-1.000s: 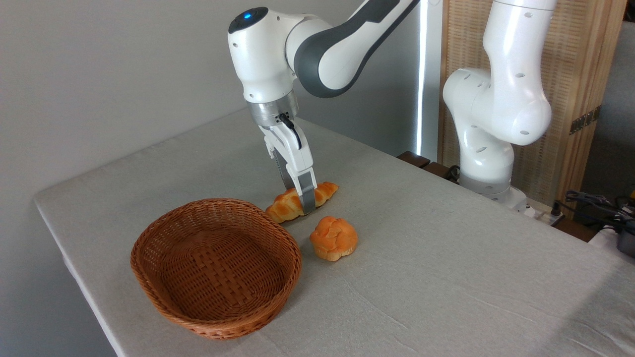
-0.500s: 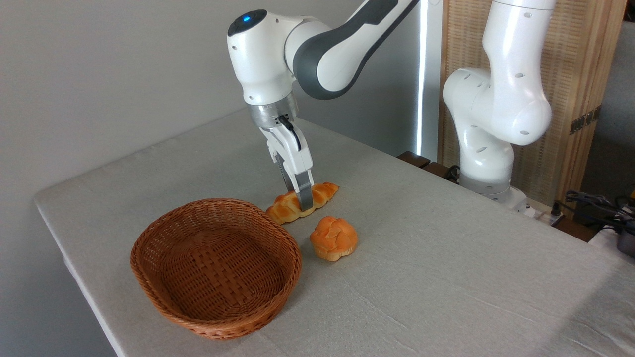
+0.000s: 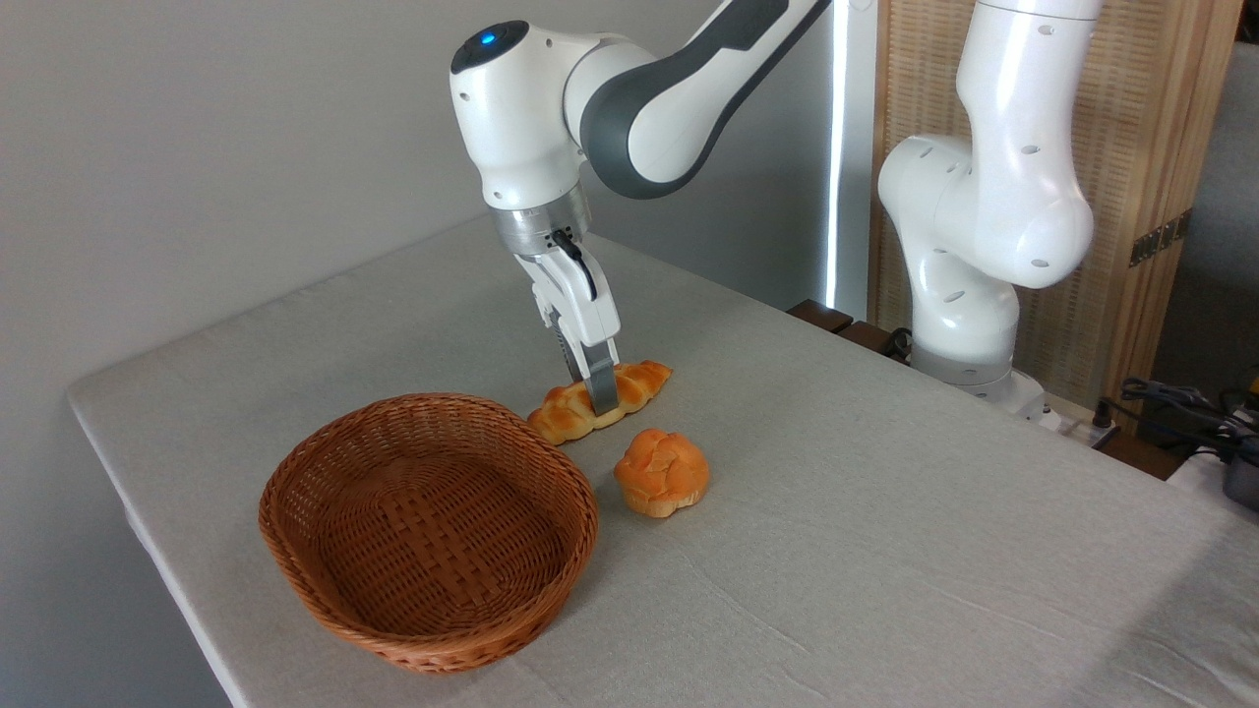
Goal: Put bread into the basket
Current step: 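Lift the croissant and carry it over the wicker basket, then lower the croissant into the basket and open the gripper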
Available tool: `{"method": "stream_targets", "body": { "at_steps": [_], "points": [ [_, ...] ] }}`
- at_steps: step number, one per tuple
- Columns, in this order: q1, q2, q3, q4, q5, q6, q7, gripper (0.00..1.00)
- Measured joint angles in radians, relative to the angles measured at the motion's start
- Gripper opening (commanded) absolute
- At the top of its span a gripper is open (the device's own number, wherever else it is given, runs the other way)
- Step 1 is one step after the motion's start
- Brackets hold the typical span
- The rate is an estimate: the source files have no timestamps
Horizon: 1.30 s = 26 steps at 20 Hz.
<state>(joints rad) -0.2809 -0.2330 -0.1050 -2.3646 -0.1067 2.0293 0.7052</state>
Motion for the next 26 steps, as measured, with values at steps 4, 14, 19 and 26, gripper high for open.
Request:
{"method": "stream_targets", "body": {
  "at_steps": [4,14,19,26],
  "points": [
    [0.0,0.0,0.0,0.006,0.0,-0.001,0.0,0.36],
    [0.023,0.0,0.064,0.34,0.032,-0.408,0.077,0.37],
    [0.026,0.112,0.088,0.487,0.039,-0.26,0.075,0.37],
    [0.026,0.275,0.088,0.517,0.04,0.103,0.04,0.74]
  ]
}}
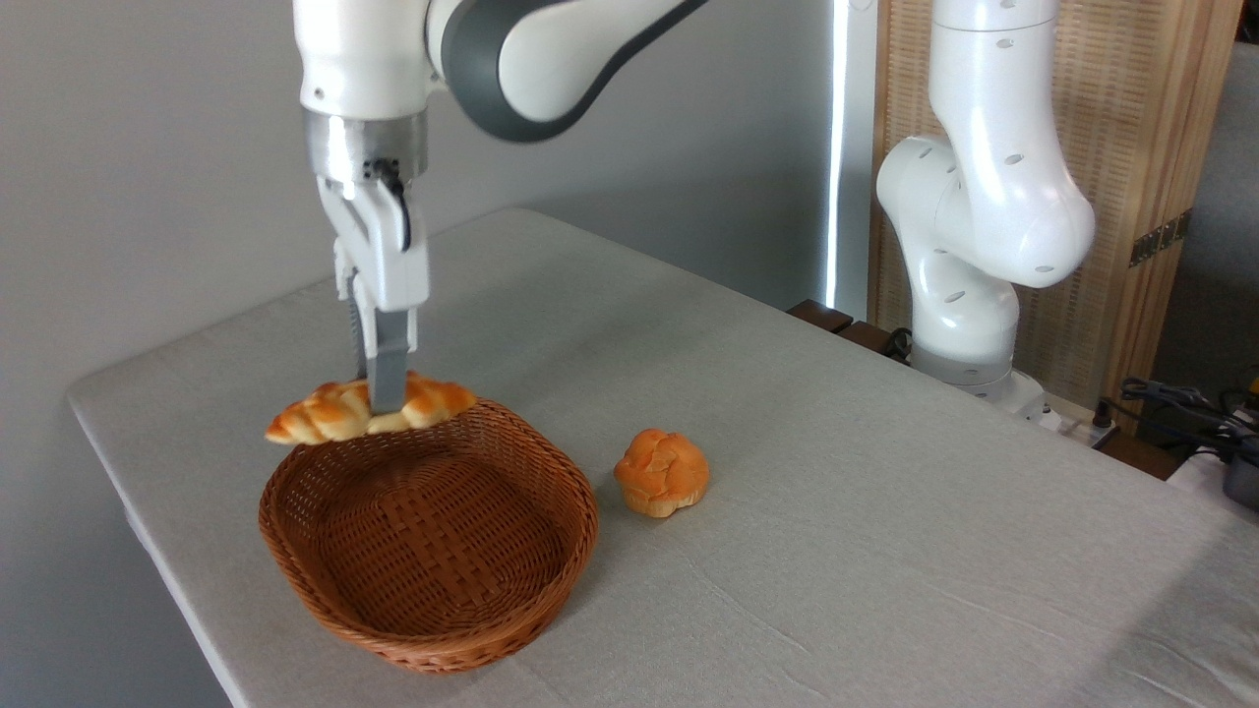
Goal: Put bread into the basket
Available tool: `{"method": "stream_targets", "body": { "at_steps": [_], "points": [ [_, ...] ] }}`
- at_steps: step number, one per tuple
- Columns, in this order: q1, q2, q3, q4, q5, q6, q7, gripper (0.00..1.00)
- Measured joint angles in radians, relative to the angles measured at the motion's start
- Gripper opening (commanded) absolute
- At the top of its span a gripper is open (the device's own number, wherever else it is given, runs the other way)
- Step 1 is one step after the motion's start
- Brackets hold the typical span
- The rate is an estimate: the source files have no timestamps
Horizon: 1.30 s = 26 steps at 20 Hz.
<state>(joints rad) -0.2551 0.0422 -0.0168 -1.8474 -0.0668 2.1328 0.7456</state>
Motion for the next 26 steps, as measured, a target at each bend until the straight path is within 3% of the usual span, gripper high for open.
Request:
{"method": "stream_targets", "body": {
  "at_steps": [3,4,6,8,23,24,26],
  "points": [
    [-0.003,0.027,0.0,-0.001,0.005,0.039,0.001,0.98],
    [-0.006,0.034,-0.001,-0.002,0.028,0.039,0.003,1.0],
    [-0.011,0.043,-0.005,-0.012,0.106,0.039,0.003,1.0],
    [-0.014,0.048,-0.01,-0.026,0.137,0.039,0.003,1.0],
    [-0.008,0.02,-0.024,-0.029,0.142,0.037,-0.017,1.0],
    [-0.002,0.004,-0.022,-0.025,0.142,0.02,-0.019,1.0],
    [0.033,-0.039,-0.016,0.014,0.142,-0.121,-0.019,1.0]
  ]
}}
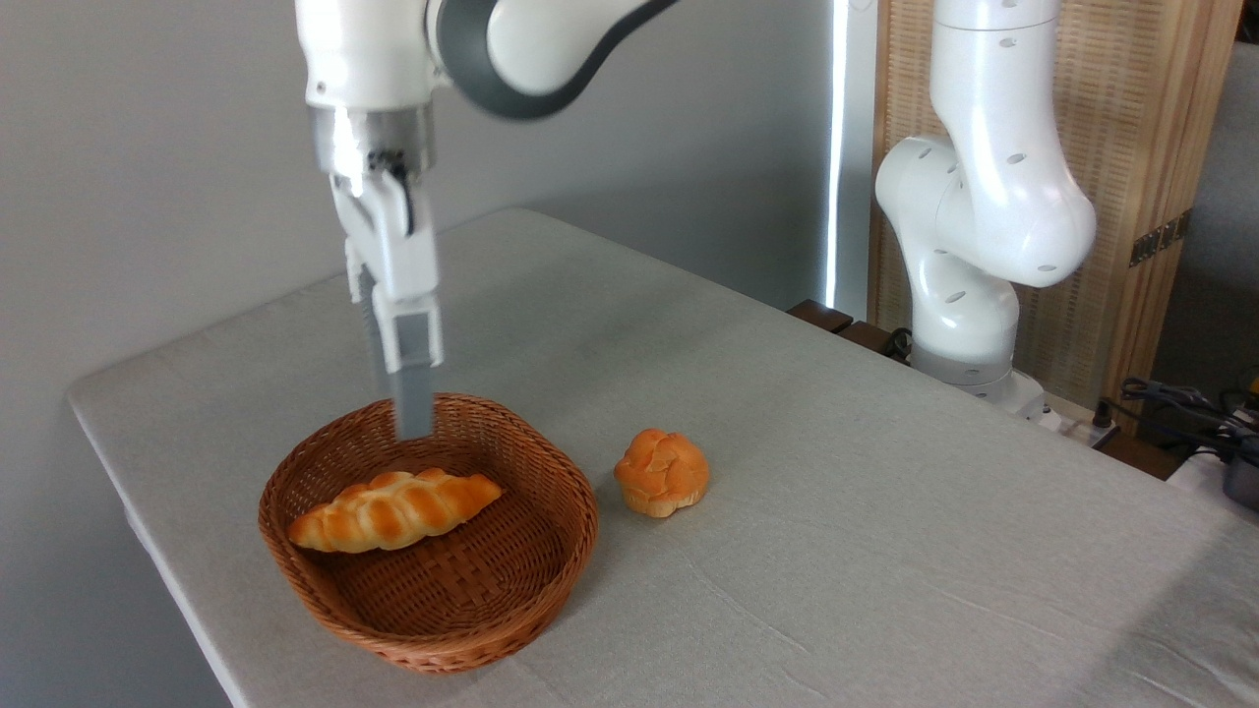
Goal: Put bread into the basket
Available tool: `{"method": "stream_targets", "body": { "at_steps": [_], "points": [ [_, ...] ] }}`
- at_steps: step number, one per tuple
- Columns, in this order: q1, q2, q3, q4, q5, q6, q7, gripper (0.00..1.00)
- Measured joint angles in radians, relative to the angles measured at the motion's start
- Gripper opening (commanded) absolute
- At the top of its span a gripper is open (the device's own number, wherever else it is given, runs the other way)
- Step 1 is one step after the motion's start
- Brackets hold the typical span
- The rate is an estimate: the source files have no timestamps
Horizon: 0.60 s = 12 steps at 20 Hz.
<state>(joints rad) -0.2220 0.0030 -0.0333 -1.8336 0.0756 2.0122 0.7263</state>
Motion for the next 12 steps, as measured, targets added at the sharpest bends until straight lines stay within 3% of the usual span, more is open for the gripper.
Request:
{"method": "stream_targets", "body": {
  "at_steps": [2,7,9,12],
  "points": [
    [0.029,-0.02,0.001,0.063,-0.005,-0.147,0.0,1.0],
    [0.087,-0.025,0.001,0.172,-0.05,-0.385,0.0,1.0],
    [0.103,-0.023,0.002,0.197,-0.055,-0.424,0.0,1.0],
    [0.112,-0.022,0.029,0.209,-0.102,-0.431,-0.015,1.0]
  ]
}}
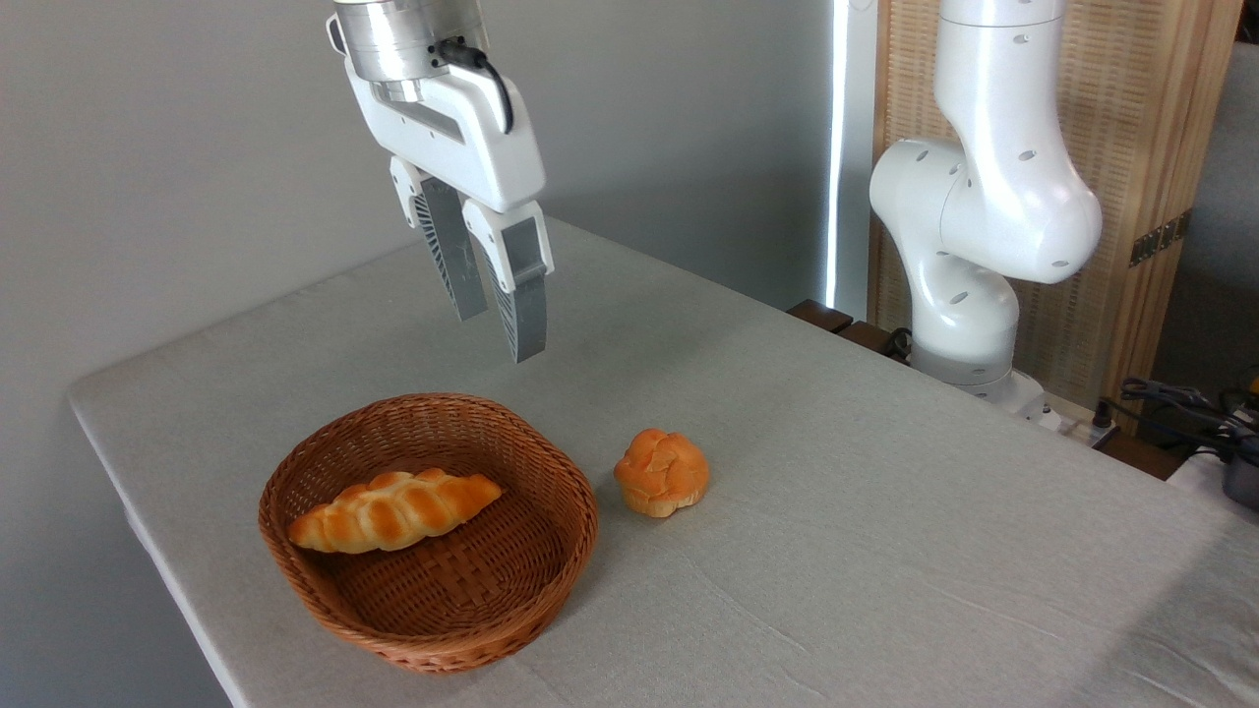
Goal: Put bread into the basket
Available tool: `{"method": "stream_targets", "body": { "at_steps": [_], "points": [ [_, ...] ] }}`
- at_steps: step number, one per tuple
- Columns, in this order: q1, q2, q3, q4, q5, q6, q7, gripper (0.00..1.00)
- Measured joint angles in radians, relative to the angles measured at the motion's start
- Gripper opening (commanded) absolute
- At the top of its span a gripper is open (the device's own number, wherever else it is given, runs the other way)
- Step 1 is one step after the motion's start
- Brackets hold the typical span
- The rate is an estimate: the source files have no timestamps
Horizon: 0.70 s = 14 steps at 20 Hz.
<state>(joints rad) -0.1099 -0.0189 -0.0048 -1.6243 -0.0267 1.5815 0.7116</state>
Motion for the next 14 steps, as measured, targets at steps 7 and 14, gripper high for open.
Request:
{"method": "stream_targets", "body": {
  "at_steps": [7,14],
  "points": [
    [0.002,0.0,0.024,0.006,-0.017,-0.001,0.0,1.0],
    [0.0,0.0,0.017,0.006,-0.017,-0.001,0.0,1.0]
  ]
}}
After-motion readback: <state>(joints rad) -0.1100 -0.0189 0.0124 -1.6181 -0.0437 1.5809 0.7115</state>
